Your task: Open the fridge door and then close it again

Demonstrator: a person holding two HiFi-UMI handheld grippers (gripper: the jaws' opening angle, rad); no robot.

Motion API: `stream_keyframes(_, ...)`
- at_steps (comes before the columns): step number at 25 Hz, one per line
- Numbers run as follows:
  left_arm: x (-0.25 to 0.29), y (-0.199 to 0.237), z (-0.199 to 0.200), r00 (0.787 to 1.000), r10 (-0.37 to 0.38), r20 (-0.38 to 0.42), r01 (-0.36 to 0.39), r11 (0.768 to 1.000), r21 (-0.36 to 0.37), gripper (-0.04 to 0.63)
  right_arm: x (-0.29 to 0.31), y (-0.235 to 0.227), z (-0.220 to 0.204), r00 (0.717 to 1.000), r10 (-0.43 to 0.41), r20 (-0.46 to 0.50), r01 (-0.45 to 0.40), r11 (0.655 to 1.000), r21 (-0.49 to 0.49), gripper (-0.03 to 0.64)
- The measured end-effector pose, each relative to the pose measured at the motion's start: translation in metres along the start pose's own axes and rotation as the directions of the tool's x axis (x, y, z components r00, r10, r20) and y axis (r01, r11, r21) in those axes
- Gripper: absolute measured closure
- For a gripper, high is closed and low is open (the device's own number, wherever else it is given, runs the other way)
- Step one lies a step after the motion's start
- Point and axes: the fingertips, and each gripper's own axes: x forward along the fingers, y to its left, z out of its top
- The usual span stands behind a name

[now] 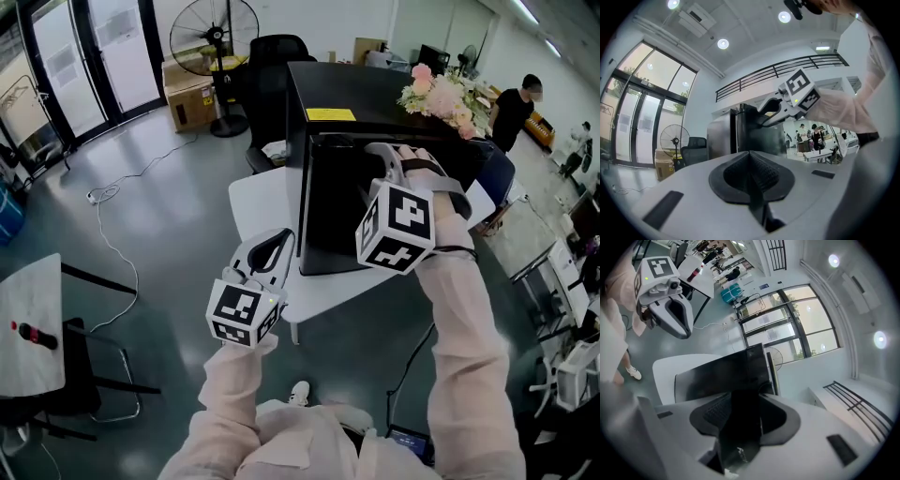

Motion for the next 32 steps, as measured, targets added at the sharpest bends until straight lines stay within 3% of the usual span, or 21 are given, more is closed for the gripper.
stream_keyframes(5, -0.013, -0.014, 0.006, 0.999, 0.035, 0.031, -0.034, 0.998, -0.052, 0.583, -0.04, 0.024, -0.008, 0.998, 0.01, 0.067, -0.009, 1.0, -0.025, 0.402)
stream_keyframes(10, -0.027, -0.048, 0.005, 0.999, 0.043, 0.004, -0.042, 0.998, -0.048, 0.583, -0.066, 0.037, -0.018, 0.997, 0.029, 0.071, -0.024, 0.997, -0.069, 0.397)
stream_keyframes(14, -0.042, -0.077, 0.005, 0.999, 0.053, -0.005, -0.053, 0.997, -0.054, 0.583, -0.085, 0.05, -0.027, 0.991, 0.092, 0.095, -0.083, 0.992, -0.093, 0.328)
stream_keyframes(32, -0.082, -0.172, 0.002, 0.996, 0.074, -0.045, -0.076, 0.996, -0.049, 0.583, -0.164, 0.082, -0.072, 0.977, 0.113, 0.181, -0.081, 0.981, -0.175, 0.302)
